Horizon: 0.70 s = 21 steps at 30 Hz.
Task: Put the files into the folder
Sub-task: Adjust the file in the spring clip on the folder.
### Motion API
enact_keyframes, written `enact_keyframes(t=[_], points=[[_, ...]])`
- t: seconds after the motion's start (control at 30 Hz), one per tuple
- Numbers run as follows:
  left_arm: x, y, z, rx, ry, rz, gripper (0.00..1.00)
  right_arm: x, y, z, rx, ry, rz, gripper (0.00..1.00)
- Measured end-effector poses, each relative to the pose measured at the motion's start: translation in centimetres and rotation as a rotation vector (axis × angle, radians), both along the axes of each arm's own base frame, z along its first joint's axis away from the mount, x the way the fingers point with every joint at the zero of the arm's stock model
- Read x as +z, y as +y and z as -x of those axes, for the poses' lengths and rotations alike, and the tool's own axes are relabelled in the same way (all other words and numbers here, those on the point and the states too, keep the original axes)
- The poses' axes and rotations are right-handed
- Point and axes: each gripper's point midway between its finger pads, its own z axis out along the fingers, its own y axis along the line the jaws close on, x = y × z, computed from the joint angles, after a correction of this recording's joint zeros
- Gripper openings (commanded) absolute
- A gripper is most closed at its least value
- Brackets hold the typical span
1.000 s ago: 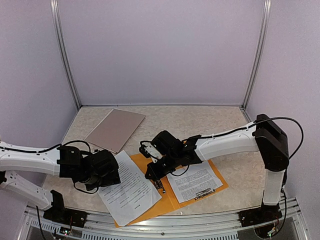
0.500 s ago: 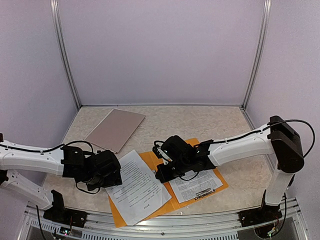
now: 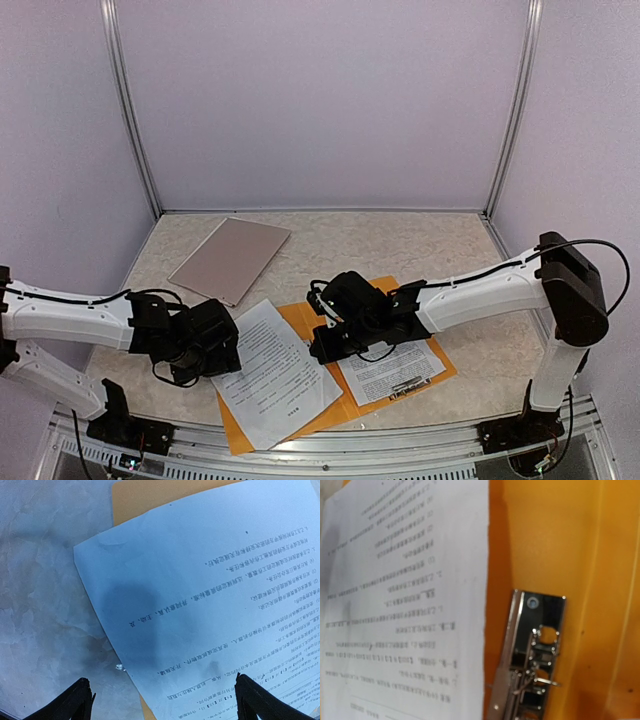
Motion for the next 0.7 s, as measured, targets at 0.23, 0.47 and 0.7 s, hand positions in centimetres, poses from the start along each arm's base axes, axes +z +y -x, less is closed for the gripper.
enact_keyframes(t=[0.23, 0.47, 0.7], points=[[-1.5, 1.6, -0.2, 0.065, 0.051, 0.005, 0.95, 0.0, 0.0, 0.1, 0.002, 0.005, -0.002, 0.0], [-3.0, 1.1, -0.9, 0.071, 0.086, 0.001, 0.95, -0.2, 0.3, 0.8, 0.027, 0.023, -0.004, 0.02], [-3.1, 0.5, -1.8, 0.059, 0.075, -0.003, 0.95, -0.6, 0.2, 1.6, 0.055, 0.037, 0.011, 0.14]])
